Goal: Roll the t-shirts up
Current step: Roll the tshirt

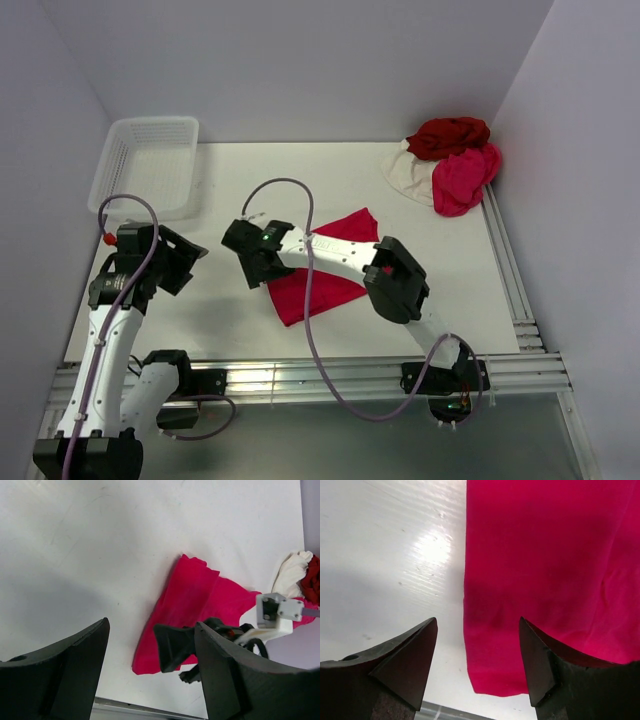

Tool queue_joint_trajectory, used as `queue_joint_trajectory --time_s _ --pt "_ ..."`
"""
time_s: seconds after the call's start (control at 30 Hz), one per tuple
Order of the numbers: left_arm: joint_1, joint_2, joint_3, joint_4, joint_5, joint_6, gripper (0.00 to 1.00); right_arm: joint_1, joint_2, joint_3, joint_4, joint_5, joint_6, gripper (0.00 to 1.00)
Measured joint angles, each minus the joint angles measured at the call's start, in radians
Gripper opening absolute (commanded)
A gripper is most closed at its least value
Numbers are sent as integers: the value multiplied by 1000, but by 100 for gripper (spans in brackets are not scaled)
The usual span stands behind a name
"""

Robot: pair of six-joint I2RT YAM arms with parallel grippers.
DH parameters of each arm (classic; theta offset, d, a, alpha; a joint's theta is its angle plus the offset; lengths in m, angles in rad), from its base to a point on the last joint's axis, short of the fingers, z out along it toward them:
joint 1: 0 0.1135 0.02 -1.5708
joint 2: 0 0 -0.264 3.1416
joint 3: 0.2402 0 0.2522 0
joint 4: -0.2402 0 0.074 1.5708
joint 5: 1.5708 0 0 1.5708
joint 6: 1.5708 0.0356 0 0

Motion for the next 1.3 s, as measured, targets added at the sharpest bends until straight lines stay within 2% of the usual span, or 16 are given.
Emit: queue_joint_trajectory --time_s 0.27,0.7,0.8,0.83,0.93,1.23,1.3 --pt "0 -68 2 -65 -39 -29 75 64 149 182 -136 119 3 70" --pt "0 -60 10 -85 -42 -26 75 86 246 218 -211 275 0 60" --pt "0 -59 10 -85 -42 -25 75 86 247 215 -210 292 5 50" --pt "0 -59 10 -85 -42 -25 75 86 248 215 -210 296 7 38" --pt "0 -59 10 -85 -42 -25 75 87 248 206 -206 318 18 25" --pt "0 -53 10 -85 -42 -21 75 75 140 23 -76 328 22 2" --pt "0 -49 10 -84 -41 -21 75 64 111 -15 -43 304 18 1"
